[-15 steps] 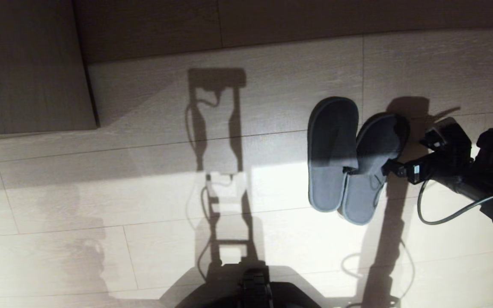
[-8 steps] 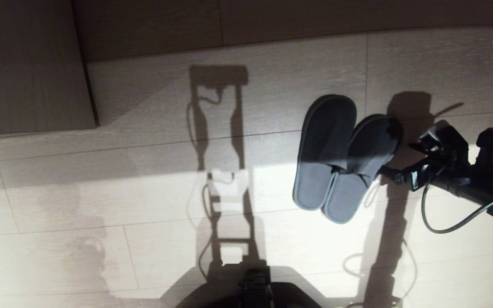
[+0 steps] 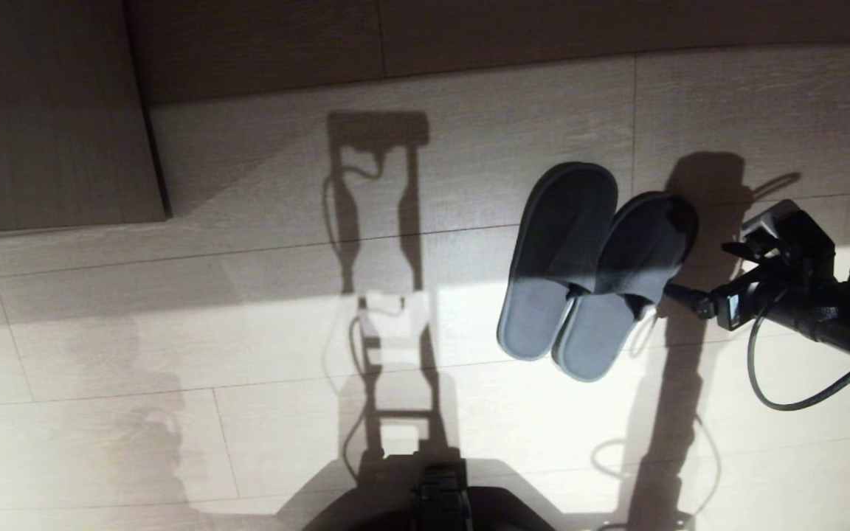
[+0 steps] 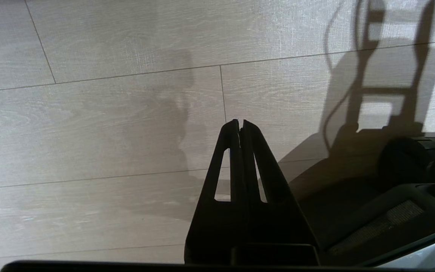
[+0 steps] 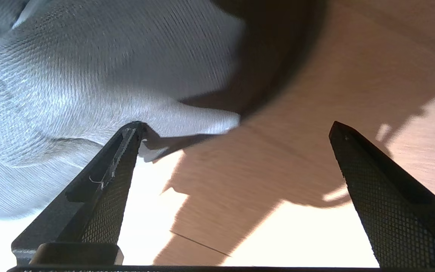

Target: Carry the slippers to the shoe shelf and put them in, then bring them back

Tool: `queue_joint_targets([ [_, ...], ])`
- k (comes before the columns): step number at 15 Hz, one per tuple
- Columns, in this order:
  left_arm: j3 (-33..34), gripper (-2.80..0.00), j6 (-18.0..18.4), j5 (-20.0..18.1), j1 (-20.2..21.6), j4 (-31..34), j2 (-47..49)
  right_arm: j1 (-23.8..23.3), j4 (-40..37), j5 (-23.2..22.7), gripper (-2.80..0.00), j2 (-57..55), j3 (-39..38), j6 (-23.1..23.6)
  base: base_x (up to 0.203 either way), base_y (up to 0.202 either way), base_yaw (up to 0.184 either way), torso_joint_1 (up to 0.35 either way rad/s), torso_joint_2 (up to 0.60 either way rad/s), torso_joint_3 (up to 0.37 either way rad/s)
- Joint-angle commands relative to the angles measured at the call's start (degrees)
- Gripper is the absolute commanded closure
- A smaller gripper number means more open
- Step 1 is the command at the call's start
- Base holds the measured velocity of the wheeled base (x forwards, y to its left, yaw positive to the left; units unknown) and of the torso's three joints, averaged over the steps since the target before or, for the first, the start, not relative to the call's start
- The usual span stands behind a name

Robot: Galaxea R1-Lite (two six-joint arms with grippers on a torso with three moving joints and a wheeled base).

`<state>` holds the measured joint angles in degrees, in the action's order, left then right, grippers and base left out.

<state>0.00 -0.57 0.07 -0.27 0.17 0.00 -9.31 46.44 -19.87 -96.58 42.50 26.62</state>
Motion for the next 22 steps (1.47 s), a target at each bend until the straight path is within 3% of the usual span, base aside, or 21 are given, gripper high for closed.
queue_joint_targets([
  [1, 0.1, 0.00, 0.0, 0.0, 0.0, 0.0, -0.1, -0.6, 0.3, -0.2, -2.80, 2.1, -0.5, 0.1, 0.000, 0.000, 0.000, 0.000, 0.00, 0.000],
  [8, 0.1, 0.00, 0.0, 0.0, 0.0, 0.0, -0.1, -2.7, -1.8, -3.0, -2.80, 9.0, -5.9, -1.1, 0.000, 0.000, 0.000, 0.000, 0.00, 0.000],
  [17, 0.1, 0.00, 0.0, 0.0, 0.0, 0.0, 0.0, -4.6, -3.3, -4.3, -2.80, 28.4, -14.8, -10.7, 0.000, 0.000, 0.000, 0.000, 0.00, 0.000],
  [22, 0.1, 0.00, 0.0, 0.0, 0.0, 0.0, -0.1, -4.6, -10.5, -4.4, -2.80, 40.2, -17.3, -13.6, 0.000, 0.000, 0.000, 0.000, 0.00, 0.000],
])
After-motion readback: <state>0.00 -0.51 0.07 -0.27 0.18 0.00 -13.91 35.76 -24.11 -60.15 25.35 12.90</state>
